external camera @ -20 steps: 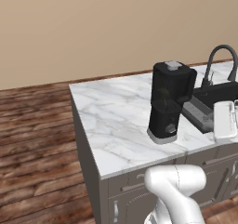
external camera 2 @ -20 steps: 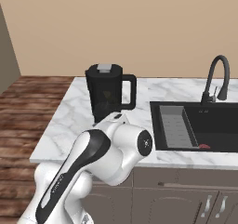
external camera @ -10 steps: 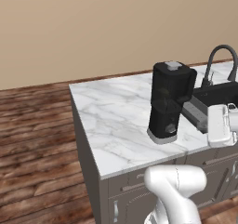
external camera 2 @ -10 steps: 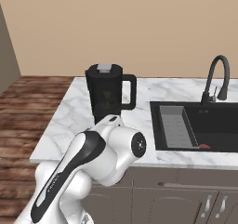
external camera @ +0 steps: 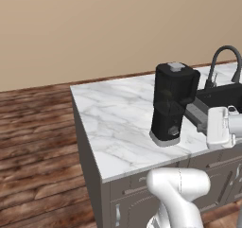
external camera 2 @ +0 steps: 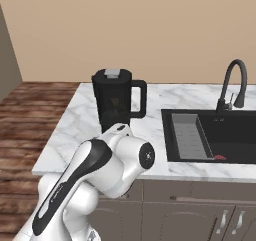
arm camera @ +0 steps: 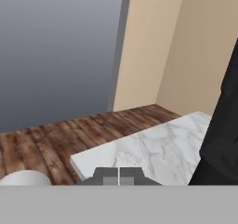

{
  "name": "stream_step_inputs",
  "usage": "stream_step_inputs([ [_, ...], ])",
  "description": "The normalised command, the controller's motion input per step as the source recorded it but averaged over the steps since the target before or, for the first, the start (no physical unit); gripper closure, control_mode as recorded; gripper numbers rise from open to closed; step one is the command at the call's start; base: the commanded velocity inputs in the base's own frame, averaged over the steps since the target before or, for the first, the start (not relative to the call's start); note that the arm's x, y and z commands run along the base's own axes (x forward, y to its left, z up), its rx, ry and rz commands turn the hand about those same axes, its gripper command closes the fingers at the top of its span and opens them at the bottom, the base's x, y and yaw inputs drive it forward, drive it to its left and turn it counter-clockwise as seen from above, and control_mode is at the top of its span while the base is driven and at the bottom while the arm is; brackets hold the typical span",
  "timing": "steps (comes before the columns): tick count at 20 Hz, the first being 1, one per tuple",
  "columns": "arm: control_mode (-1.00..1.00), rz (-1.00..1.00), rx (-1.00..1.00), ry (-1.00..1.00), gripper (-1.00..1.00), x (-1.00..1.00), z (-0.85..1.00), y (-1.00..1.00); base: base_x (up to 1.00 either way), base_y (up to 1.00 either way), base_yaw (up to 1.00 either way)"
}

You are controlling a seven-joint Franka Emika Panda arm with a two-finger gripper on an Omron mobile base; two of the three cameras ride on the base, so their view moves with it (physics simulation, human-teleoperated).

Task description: Grab the garlic and lemon wedge from the fridge, place them in the blender, close the lid, and turn on the blender to create a marinade.

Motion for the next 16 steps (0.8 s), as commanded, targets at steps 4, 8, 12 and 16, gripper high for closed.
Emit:
stream_step_inputs([
  [4,-1.00,0.00,0.00,0.00,1.00,0.14,-0.03,0.00,0.00,0.00,0.00],
  [8,-1.00,0.00,0.00,0.00,1.00,0.16,-0.05,0.00,0.00,0.00,0.00],
  [12,-1.00,0.00,0.00,0.01,1.00,0.17,-0.09,0.00,0.00,0.00,0.00],
  [16,-1.00,0.00,0.00,0.01,1.00,0.19,-0.16,0.00,0.00,0.00,0.00],
])
